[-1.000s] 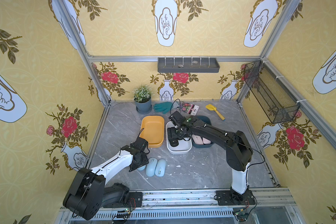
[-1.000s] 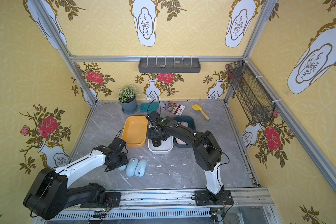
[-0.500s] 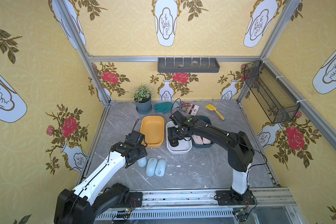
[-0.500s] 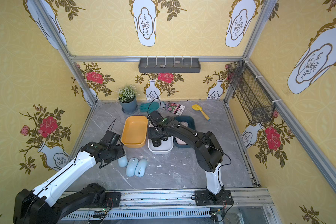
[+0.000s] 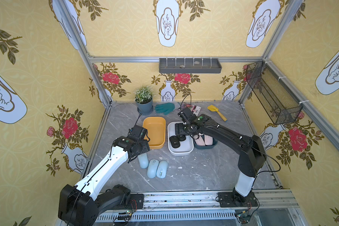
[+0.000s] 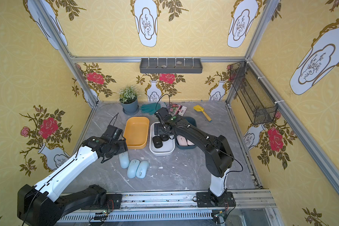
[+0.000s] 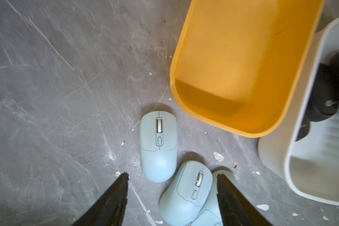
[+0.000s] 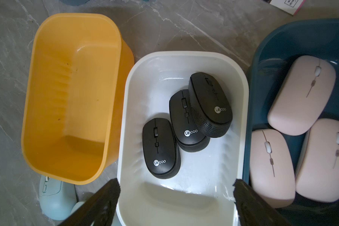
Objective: Place the mice by color into the storage box
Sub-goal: Pick up the mouse from the center of the board.
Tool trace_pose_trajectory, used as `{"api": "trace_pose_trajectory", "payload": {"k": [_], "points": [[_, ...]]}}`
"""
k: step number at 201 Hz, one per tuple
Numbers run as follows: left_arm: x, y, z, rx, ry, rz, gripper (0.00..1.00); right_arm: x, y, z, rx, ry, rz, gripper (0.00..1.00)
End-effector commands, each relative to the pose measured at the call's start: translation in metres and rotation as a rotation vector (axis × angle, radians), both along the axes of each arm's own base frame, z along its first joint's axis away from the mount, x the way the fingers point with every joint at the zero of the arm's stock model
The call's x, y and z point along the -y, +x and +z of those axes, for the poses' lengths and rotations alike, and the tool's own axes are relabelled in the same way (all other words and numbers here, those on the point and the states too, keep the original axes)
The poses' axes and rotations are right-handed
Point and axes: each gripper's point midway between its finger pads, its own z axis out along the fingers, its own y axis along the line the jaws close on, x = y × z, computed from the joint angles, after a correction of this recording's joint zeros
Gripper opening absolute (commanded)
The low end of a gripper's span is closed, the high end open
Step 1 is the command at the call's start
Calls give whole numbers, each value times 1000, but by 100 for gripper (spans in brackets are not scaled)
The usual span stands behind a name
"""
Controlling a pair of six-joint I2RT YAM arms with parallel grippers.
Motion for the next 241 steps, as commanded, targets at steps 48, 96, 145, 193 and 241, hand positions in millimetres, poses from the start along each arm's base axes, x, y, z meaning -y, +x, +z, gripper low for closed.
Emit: {"api": "trace_pose_trajectory", "payload": {"k": [48,96,145,193,241], "points": [[4,-14,-60,-111,-15,1,84,1,-2,-9,-13,-18,9,93],[-5,-15,-88,-133,-24,53,80,2,-2,-14,-22,-30,7,93],[-9,-9,-100,-132,-28,70,80,1,-2,-24,-45,-46,4,93],[-5,-8,-106,-152,-43,59,71,0,-1,-24,-50,-45,1,93],[-10,-12,-95,-145,-25,64,60,-3,0,-28,-58,-49,5,93]]}}
